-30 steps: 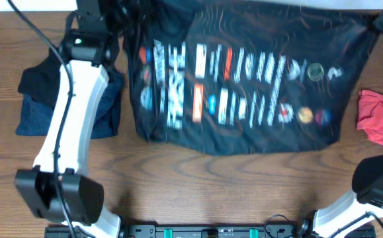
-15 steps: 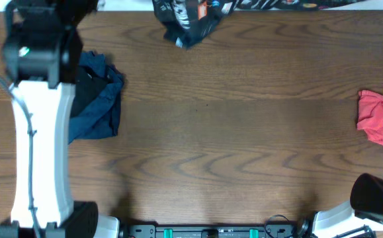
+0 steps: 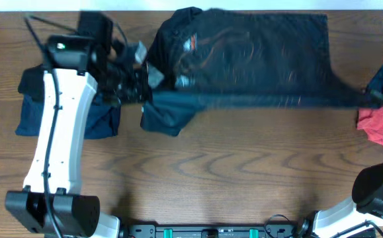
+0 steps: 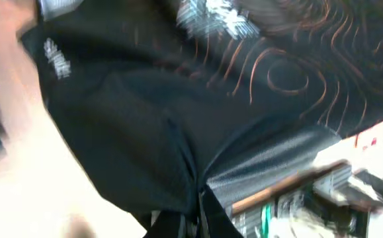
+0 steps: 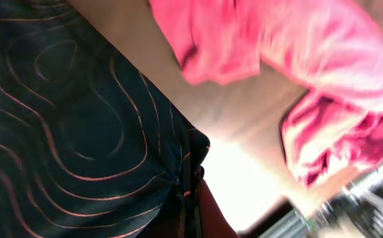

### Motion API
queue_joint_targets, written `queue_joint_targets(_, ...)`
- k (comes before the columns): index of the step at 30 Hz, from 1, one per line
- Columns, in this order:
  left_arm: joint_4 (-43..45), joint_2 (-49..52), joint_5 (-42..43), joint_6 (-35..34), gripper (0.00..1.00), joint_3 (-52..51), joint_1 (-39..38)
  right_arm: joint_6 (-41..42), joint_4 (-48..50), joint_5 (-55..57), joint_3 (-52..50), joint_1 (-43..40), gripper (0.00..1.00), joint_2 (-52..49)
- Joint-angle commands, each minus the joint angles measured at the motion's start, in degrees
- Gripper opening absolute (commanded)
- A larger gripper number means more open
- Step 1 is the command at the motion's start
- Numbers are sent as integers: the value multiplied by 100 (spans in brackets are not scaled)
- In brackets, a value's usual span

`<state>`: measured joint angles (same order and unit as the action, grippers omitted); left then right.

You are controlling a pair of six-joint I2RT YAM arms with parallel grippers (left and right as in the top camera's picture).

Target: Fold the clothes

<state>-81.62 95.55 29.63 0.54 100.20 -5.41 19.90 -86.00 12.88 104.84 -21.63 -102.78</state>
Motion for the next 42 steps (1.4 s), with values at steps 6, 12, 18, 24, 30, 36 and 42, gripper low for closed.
queue_joint_targets(6,-94,-190,-302,291,6,-2105,-125,-22,599,138,-2199,-398,1,173)
queue_joint_targets(12,61,-748,-306,289,6,-3309,-271,-22,981,57,-3058,-885,1,568)
queue_joint_targets(18,459,-1528,-310,157,6,-3967,-264,-26,1082,-146,-3252,-1207,1,1167)
queue_joint_targets(24,1298,-1661,-306,-240,6,-4000,-267,-503,1331,-754,-3279,-955,1,1305)
queue_joint_targets(30,2385,-1580,-304,-564,6,-4000,-267,-494,1878,-713,-3545,-568,1,1235)
queue_joint_targets(36,3268,-1563,-304,-883,6,-4000,-267,-494,2590,-715,-3672,-535,2,1062)
queue_joint_targets(42,3748,-1331,-306,-879,6,-4000,-267,-485,3101,-715,-3672,-531,2,870)
